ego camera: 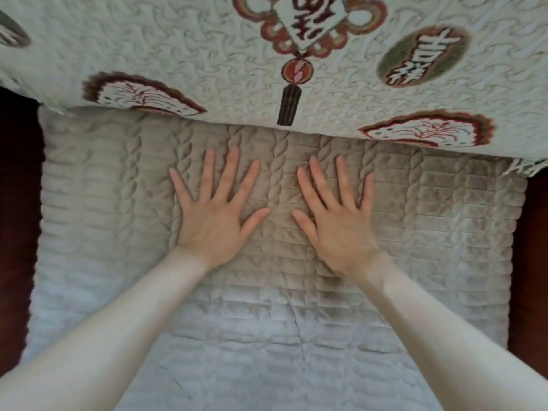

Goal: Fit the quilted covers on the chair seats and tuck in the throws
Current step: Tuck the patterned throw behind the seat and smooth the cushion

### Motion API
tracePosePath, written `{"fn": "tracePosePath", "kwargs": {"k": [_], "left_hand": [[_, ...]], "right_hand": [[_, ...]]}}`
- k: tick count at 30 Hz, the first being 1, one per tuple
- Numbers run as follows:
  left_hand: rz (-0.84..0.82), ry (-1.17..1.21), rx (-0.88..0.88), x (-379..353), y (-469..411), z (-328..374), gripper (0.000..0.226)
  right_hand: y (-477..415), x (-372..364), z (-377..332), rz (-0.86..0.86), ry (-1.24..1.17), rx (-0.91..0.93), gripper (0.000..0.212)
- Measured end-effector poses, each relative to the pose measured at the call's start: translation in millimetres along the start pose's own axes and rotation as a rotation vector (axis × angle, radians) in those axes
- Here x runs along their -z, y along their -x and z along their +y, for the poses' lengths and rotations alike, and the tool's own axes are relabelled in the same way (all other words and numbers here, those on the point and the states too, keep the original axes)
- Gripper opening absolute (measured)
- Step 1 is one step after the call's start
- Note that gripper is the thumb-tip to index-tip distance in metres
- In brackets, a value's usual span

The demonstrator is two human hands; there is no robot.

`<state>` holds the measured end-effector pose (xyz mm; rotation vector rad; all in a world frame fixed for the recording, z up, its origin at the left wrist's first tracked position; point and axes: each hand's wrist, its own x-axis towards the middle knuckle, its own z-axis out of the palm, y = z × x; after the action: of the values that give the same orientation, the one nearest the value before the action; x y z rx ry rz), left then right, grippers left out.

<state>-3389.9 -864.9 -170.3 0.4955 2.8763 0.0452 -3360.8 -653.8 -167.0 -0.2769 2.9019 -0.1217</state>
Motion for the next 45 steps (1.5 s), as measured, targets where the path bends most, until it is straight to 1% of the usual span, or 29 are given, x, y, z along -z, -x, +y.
{"fn": "tracePosePath", "kwargs": {"k": [3, 6, 10, 13, 18, 20, 22, 25, 28, 30, 32, 34, 37, 39, 40, 43, 45], "left_hand": [[0.003, 0.002, -0.043, -1, -7, -4, 0.07], [0.018, 0.038, -0.055, 8, 2, -5, 0.066], [-0.011, 0.05, -0.141, 6, 57, -7, 0.065], [-0.053, 0.047, -0.198, 0, 108, 3, 0.065], [-0.009, 0.047, -0.152, 3, 132, 13, 0.06], [-0.023, 0.058, -0.117, 4, 142, 14, 0.059], [-0.078, 0.051, -0.097, 0, 150, 12, 0.059], [-0.083, 0.015, -0.108, -12, 130, -2, 0.059], [-0.058, -0.025, -0.112, -17, 92, -13, 0.062], [-0.042, -0.01, -0.108, -13, 81, -13, 0.064], [0.011, 0.026, -0.083, -6, 87, -12, 0.065], [0.066, 0.04, -0.052, 0, 103, -12, 0.066], [0.039, 0.017, -0.101, -4, 132, -16, 0.069], [0.023, -0.015, -0.154, -13, 129, -26, 0.069], [0.027, -0.023, -0.151, -16, 120, -30, 0.068], [0.037, -0.018, -0.105, -13, 94, -33, 0.066], [0.048, 0.025, -0.086, -8, 94, -34, 0.065]], "right_hand": [[-13, -1, 2, 0.0, 0.04, -0.003, 0.065], [-1, 4, -8, 0.0, -0.012, -0.052, 0.064], [68, -3, -43, -0.058, -0.102, 0.027, 0.063], [112, -13, -67, -0.097, -0.104, -0.006, 0.06], [118, -3, -77, -0.023, -0.125, -0.121, 0.057], [128, 2, -82, -0.023, -0.134, -0.109, 0.056], [139, -1, -87, -0.08, -0.129, -0.077, 0.056], [123, -15, -78, -0.131, -0.105, -0.069, 0.058], [75, -21, -68, -0.103, -0.09, -0.062, 0.062], [53, -19, -64, -0.072, -0.093, -0.06, 0.064], [53, -14, -67, -0.024, -0.121, -0.074, 0.065], [73, -8, -77, 0.022, -0.142, -0.064, 0.064], [103, -14, -85, -0.002, -0.112, 0.06, 0.06], [93, -24, -76, -0.022, -0.074, 0.114, 0.061], [81, -27, -71, -0.023, -0.055, 0.121, 0.062], [49, -21, -65, -0.018, -0.036, 0.097, 0.064], [48, -15, -69, 0.009, -0.084, 0.057, 0.064]]}}
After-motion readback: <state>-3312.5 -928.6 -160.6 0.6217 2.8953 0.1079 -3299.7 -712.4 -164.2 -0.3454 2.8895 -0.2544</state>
